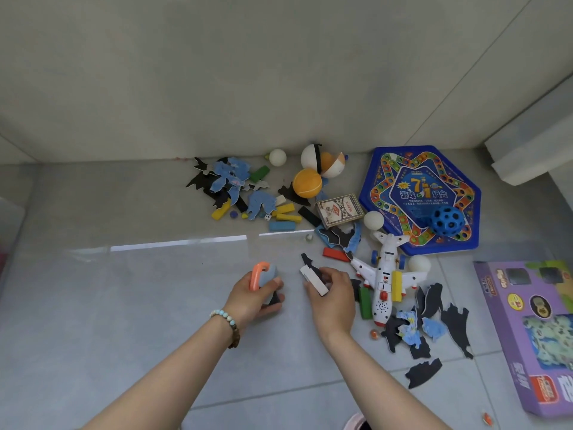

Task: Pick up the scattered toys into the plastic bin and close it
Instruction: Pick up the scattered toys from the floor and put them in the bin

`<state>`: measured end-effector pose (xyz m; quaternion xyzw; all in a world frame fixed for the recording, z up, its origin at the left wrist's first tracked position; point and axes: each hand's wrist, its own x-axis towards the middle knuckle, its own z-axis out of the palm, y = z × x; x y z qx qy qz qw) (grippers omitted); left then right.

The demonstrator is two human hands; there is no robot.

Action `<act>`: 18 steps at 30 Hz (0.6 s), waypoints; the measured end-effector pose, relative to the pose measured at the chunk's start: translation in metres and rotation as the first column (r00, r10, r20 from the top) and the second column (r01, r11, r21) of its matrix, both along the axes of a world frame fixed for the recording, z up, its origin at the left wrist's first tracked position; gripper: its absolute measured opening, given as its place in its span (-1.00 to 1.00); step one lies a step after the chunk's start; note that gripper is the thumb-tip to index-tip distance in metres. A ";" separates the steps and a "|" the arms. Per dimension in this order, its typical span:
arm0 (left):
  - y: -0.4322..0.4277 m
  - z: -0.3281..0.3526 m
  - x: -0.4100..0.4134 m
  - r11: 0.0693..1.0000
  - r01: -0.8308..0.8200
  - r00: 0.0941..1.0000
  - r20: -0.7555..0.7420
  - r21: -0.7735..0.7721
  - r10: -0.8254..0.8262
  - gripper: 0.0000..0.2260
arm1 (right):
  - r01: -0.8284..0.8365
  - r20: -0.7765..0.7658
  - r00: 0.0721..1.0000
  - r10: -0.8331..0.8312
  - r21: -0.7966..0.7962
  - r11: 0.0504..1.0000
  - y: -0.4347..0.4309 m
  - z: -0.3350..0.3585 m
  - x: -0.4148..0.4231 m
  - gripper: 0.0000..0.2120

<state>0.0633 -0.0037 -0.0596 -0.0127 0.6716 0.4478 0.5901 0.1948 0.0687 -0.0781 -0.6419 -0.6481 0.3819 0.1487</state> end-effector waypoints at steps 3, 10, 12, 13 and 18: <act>0.000 -0.001 0.001 1.000 -0.010 1.000 0.014 0.004 0.010 -0.63 | 0.013 -0.039 0.999 -0.012 0.025 1.000 0.001 -0.001 0.002 -0.82; -0.001 -0.001 -0.002 1.000 -0.020 0.999 0.037 0.011 0.019 -0.61 | 0.012 -0.069 0.997 -0.019 -0.098 0.995 0.006 -0.002 0.002 -0.82; -0.001 0.002 -0.004 1.000 -0.018 0.999 0.039 0.006 0.018 -0.61 | -0.034 -0.127 0.992 0.015 -0.150 0.988 0.012 0.001 0.002 -0.84; -0.002 0.004 -0.007 1.000 -0.019 0.999 0.033 0.008 0.019 -0.61 | -0.066 -0.168 0.985 0.035 -0.183 0.981 0.016 0.004 0.002 -0.84; -0.014 0.036 -0.030 0.996 -0.047 0.999 -0.024 0.073 0.049 -0.68 | -0.152 -0.262 0.964 0.045 -0.403 0.902 0.023 0.021 0.003 -0.76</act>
